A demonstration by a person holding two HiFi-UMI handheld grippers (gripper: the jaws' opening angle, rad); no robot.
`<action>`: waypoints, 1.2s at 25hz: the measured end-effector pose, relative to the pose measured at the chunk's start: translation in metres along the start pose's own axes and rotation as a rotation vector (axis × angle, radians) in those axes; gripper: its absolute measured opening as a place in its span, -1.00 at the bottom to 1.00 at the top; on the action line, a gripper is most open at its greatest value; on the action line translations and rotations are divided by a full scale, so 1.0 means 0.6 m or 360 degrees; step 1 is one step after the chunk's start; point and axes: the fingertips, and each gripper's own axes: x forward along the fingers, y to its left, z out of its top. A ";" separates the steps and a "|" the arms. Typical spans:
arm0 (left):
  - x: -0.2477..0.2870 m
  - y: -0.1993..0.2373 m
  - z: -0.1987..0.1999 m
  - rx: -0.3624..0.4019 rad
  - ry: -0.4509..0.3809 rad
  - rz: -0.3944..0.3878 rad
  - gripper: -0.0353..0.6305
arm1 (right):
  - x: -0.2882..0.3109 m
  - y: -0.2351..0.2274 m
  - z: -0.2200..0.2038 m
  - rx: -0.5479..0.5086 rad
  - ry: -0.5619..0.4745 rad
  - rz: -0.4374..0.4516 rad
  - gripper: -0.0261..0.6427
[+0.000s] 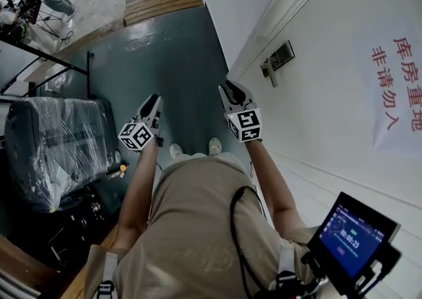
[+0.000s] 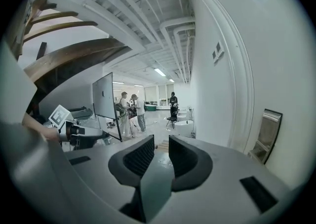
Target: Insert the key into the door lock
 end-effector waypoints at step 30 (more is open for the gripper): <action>0.047 0.005 -0.004 -0.0088 0.0052 -0.0065 -0.52 | 0.042 -0.012 -0.019 0.0023 0.0090 -0.0031 -0.70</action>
